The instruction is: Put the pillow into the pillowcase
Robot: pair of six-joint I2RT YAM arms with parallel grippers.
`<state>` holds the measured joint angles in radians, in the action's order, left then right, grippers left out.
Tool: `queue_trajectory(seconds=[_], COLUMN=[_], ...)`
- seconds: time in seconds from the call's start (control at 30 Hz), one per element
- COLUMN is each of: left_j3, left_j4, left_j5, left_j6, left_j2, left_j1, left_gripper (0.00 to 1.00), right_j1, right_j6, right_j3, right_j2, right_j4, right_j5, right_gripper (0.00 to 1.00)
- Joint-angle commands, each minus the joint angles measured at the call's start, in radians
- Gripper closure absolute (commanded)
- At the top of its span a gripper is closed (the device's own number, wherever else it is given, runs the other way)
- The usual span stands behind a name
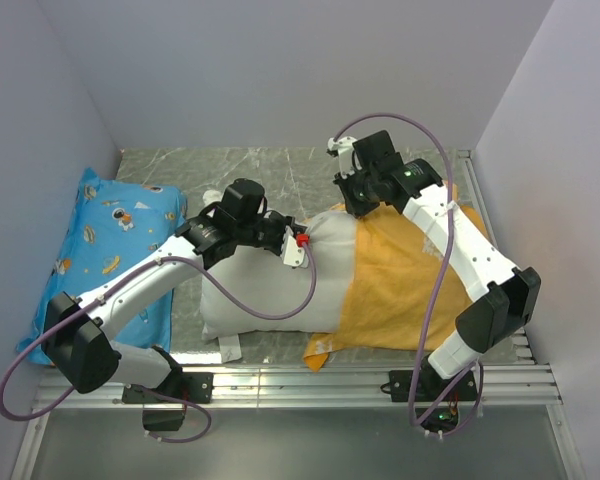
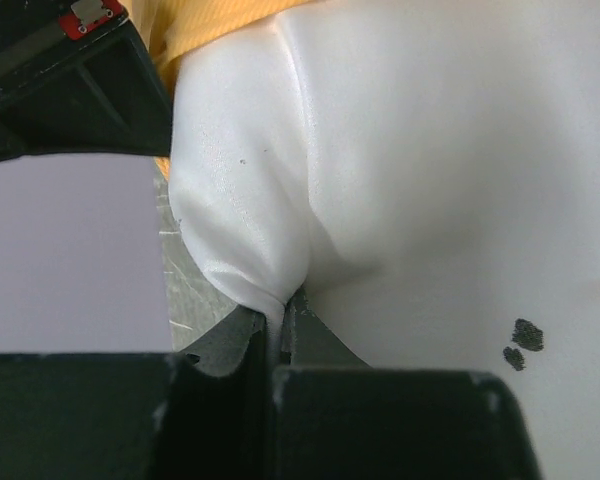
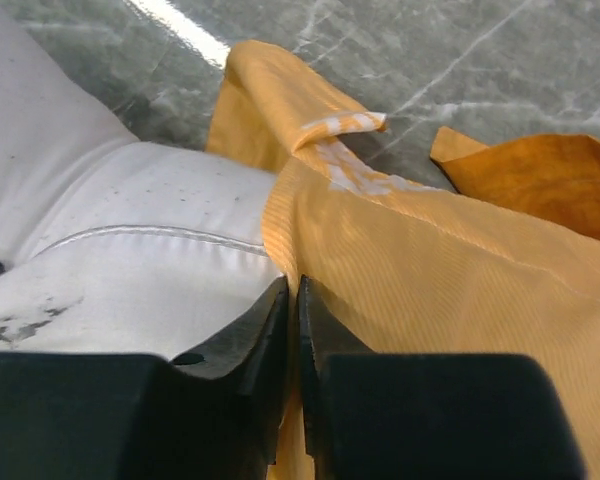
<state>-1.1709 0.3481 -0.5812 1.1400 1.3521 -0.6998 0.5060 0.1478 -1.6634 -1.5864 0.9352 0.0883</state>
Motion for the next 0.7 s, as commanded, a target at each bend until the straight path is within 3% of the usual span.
queue_trajectory(seconds=[0.0, 0.03, 0.1, 0.13, 0.23, 0.47, 0.67], left_j3=[-0.013, -0.013, -0.013, -0.018, -0.029, -0.062, -0.023], left_j4=[-0.054, -0.061, -0.083, -0.092, -0.155, -0.3, -0.4], left_j5=[-0.035, -0.035, -0.029, -0.028, -0.017, -0.006, 0.0], left_j6=[0.038, 0.034, 0.027, 0.015, 0.001, -0.034, -0.052], left_j2=[-0.054, -0.053, -0.042, -0.036, -0.004, 0.051, 0.038], left_j1=[-0.007, -0.006, -0.01, -0.012, -0.027, -0.079, -0.113], left_gripper=[1.0, 1.0, 1.0, 1.0, 1.0, 1.0, 1.0], right_j1=[-0.027, -0.035, -0.035, -0.037, -0.024, 0.042, 0.088], right_j6=[0.018, 0.012, -0.02, -0.037, -0.144, -0.608, -0.981], right_j3=[-0.012, -0.01, -0.025, -0.027, -0.004, 0.092, 0.245], right_j2=[0.042, 0.048, 0.071, 0.084, 0.143, 0.126, 0.135], right_j4=[0.007, -0.015, -0.033, -0.067, -0.218, -0.541, -0.748], right_j5=[-0.059, -0.036, 0.04, 0.185, 0.409, 0.58, 0.596], right_gripper=[0.93, 1.0, 1.0, 1.0, 1.0, 1.0, 1.0])
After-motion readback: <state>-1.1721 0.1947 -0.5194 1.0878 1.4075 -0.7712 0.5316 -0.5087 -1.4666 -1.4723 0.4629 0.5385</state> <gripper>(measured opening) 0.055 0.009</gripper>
